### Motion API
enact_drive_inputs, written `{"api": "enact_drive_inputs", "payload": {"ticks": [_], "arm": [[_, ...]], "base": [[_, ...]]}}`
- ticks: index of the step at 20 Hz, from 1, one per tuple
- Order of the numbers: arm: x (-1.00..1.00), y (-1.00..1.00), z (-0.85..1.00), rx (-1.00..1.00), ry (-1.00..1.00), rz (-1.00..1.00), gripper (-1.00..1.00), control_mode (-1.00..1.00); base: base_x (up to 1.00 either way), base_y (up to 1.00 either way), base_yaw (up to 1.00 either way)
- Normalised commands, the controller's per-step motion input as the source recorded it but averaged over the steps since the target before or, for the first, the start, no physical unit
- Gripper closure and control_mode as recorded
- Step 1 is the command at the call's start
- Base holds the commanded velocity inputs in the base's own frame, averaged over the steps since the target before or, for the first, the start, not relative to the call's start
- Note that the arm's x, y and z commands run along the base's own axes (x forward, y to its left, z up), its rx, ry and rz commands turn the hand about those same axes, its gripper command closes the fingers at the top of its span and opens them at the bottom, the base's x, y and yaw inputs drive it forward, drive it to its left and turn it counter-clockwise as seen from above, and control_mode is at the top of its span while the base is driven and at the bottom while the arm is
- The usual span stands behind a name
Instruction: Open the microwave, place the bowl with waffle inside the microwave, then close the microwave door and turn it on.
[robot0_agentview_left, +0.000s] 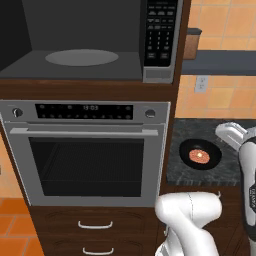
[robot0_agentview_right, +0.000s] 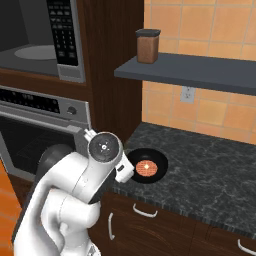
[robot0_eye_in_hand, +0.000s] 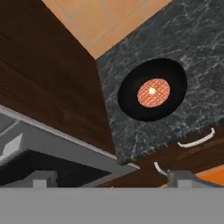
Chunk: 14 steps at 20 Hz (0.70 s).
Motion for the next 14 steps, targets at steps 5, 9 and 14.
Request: {"api": "enact_drive_inputs", "payload": {"ticks": [5,9,14], "arm": [[0.65,-1.00,-0.84,0.14,0.29,-0.24,-1.00,-1.00],[1.00,-0.80,-0.68,0.04,0.33,-0.04,-1.00,-1.00],[0.88,-0.75,-0.74,0.05,0.22,0.00,-1.00,-1.00]], "base": [[0.00,0.00,0.00],[0.00,0.00,0.00],[0.00,0.00,0.00]]}}
